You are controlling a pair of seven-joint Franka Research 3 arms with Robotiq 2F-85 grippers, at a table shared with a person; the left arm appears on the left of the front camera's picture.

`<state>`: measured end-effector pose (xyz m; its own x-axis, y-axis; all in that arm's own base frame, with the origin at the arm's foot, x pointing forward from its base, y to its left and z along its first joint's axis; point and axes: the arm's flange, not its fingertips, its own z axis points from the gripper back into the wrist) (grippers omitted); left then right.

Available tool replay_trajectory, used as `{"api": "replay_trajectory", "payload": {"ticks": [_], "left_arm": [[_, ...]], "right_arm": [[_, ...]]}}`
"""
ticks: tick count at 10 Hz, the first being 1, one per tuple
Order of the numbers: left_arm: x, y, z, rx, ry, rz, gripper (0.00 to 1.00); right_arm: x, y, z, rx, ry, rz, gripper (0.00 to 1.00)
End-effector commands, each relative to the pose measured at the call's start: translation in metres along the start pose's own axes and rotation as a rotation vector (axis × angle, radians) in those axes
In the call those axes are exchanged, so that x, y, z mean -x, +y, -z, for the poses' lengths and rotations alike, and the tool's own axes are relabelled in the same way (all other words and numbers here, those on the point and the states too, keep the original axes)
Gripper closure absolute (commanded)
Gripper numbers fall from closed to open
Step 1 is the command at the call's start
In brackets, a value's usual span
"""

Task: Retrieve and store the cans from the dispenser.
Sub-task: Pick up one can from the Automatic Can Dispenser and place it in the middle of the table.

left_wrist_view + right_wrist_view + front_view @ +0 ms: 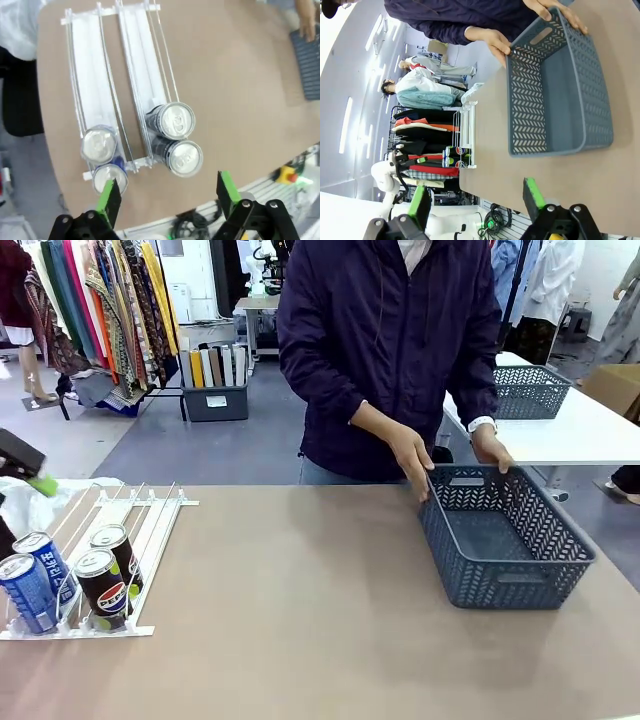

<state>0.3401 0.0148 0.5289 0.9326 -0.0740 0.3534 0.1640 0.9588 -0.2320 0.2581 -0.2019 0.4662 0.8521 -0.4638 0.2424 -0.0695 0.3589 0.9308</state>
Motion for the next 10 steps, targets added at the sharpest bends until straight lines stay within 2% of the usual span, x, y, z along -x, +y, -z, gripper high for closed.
{"api": "replay_trajectory", "payload": {"ticks": [1, 3, 4, 5, 7, 8, 10], "left_arm": [[0.006, -0.016, 0.026, -0.158, -0.033, 0.056, 0.0], [0.019, -0.048, 0.039, -0.113, 0.023, 0.17, 0.0], [0.019, -0.054, 0.029, -0.074, 0.045, 0.166, 0.0], [0.004, -0.041, 0.035, -0.11, 0.016, 0.152, 0.0], [0.004, -0.041, 0.035, -0.11, 0.016, 0.152, 0.0], [0.006, -0.053, 0.035, -0.091, 0.027, 0.178, 0.0], [0.018, -0.061, 0.041, -0.067, 0.065, 0.138, 0.0]], "right_arm": [[-0.002, 0.002, -0.003, -0.01, -0.002, -0.016, 0.0], [-0.002, 0.002, -0.003, -0.01, -0.002, -0.016, 0.0], [-0.002, 0.002, -0.003, -0.01, -0.002, -0.016, 0.0], [-0.002, 0.002, -0.003, -0.01, -0.002, -0.016, 0.0], [-0.002, 0.002, -0.003, -0.01, -0.002, -0.016, 0.0], [-0.002, 0.002, -0.003, -0.01, -0.002, -0.016, 0.0], [-0.002, 0.002, -0.003, -0.01, -0.002, -0.016, 0.0]]}}
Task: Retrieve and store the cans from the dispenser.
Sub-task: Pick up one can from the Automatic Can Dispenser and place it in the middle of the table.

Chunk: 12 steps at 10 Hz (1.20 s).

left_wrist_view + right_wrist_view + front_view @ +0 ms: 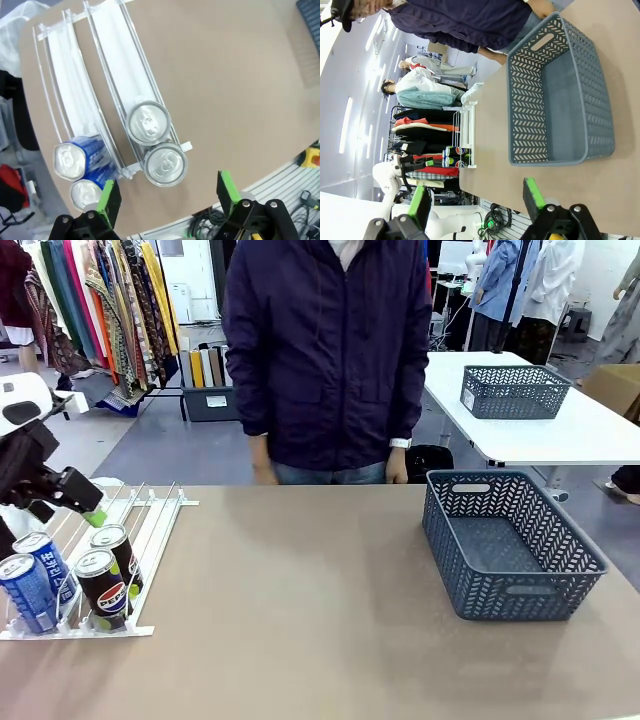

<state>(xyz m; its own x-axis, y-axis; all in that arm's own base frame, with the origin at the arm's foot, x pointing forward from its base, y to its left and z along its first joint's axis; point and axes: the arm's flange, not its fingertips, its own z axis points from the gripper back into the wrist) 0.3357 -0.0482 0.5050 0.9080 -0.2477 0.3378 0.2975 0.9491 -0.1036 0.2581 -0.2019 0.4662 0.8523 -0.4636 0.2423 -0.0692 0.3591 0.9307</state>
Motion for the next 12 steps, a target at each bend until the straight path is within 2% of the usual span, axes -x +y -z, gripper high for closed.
{"api": "replay_trajectory", "payload": {"ticks": [1, 2, 7, 10, 12], "left_arm": [[0.013, -0.009, 0.01, -0.023, 0.049, -0.062, 0.0], [0.016, -0.009, 0.02, -0.109, 0.096, -0.107, 0.0], [0.03, -0.022, 0.09, -0.106, 0.212, -0.097, 0.0], [0.042, -0.017, 0.111, -0.11, 0.255, -0.111, 0.0], [0.043, -0.017, 0.117, -0.141, 0.247, -0.109, 0.0]], "right_arm": [[-0.002, 0.002, -0.003, -0.01, -0.002, -0.017, 0.0], [-0.002, 0.002, -0.003, -0.01, -0.002, -0.017, 0.0], [-0.002, 0.002, -0.003, -0.01, -0.002, -0.017, 0.0], [-0.002, 0.002, -0.003, -0.01, -0.002, -0.017, 0.0], [-0.002, 0.002, -0.003, -0.01, -0.002, -0.017, 0.0]]}}
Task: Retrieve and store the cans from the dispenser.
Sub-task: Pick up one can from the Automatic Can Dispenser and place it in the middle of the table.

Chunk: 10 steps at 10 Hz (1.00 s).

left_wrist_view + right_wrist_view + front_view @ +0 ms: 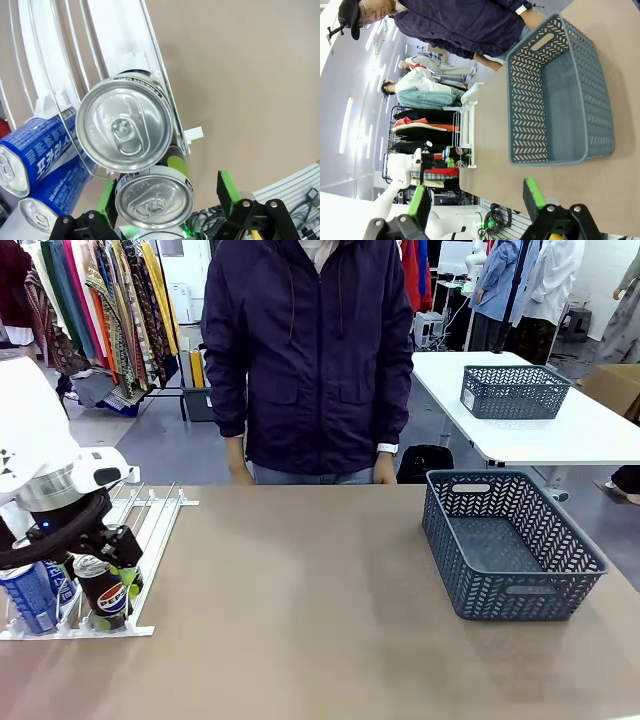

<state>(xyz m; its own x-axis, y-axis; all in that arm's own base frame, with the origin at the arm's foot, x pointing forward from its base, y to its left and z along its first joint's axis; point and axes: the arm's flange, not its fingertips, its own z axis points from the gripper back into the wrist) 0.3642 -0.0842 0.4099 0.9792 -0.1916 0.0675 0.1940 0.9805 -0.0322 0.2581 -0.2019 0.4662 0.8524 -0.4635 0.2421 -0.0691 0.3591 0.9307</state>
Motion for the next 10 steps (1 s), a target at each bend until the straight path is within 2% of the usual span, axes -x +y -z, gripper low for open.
{"api": "replay_trajectory", "payload": {"ticks": [1, 3, 4, 5, 10], "left_arm": [[0.0417, 0.0026, 0.0255, -0.049, -0.034, -0.023, 0.0], [0.0433, 0.0057, 0.0267, -0.056, -0.039, -0.023, 0.0], [0.0432, 0.0074, 0.027, -0.063, -0.043, -0.026, 0.54], [0.0434, 0.0081, 0.0272, -0.066, -0.037, -0.024, 1.0], [0.0431, 0.0072, 0.0252, -0.061, -0.048, -0.013, 1.0]], "right_arm": [[-0.0019, 0.0018, -0.0031, -0.01, -0.002, -0.017, 0.0], [-0.0019, 0.0018, -0.0031, -0.01, -0.002, -0.017, 0.0], [-0.0019, 0.0018, -0.0031, -0.01, -0.002, -0.017, 0.0], [-0.0019, 0.0018, -0.0031, -0.01, -0.002, -0.017, 0.0], [-0.0019, 0.0018, -0.0031, -0.01, -0.002, -0.017, 0.0]]}}
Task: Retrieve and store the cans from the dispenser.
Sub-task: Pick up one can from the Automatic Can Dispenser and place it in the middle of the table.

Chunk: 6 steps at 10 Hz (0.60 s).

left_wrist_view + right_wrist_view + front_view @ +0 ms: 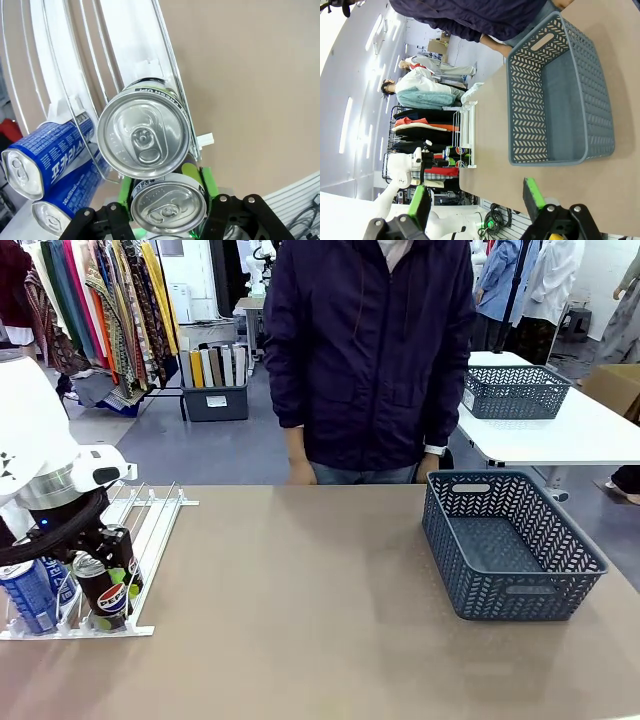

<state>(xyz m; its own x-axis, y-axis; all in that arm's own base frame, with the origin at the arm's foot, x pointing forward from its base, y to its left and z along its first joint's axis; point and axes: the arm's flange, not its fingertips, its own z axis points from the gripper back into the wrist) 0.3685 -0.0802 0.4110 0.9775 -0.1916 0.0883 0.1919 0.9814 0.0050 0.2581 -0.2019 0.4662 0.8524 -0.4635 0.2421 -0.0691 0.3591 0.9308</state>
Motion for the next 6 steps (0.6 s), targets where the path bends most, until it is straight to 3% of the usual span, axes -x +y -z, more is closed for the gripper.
{"api": "replay_trajectory", "payload": {"ticks": [1, 3, 6], "left_arm": [[0.048, 0.001, 0.024, -0.027, -0.029, -0.01, 1.0], [0.049, 0.0, 0.003, -0.021, -0.055, -0.003, 1.0], [0.039, 0.008, -0.076, -0.055, -0.142, 0.008, 1.0]], "right_arm": [[-0.002, 0.002, -0.003, -0.01, -0.002, -0.017, 0.0], [-0.002, 0.002, -0.003, -0.01, -0.002, -0.017, 0.0], [-0.002, 0.002, -0.003, -0.01, -0.002, -0.017, 0.0]]}}
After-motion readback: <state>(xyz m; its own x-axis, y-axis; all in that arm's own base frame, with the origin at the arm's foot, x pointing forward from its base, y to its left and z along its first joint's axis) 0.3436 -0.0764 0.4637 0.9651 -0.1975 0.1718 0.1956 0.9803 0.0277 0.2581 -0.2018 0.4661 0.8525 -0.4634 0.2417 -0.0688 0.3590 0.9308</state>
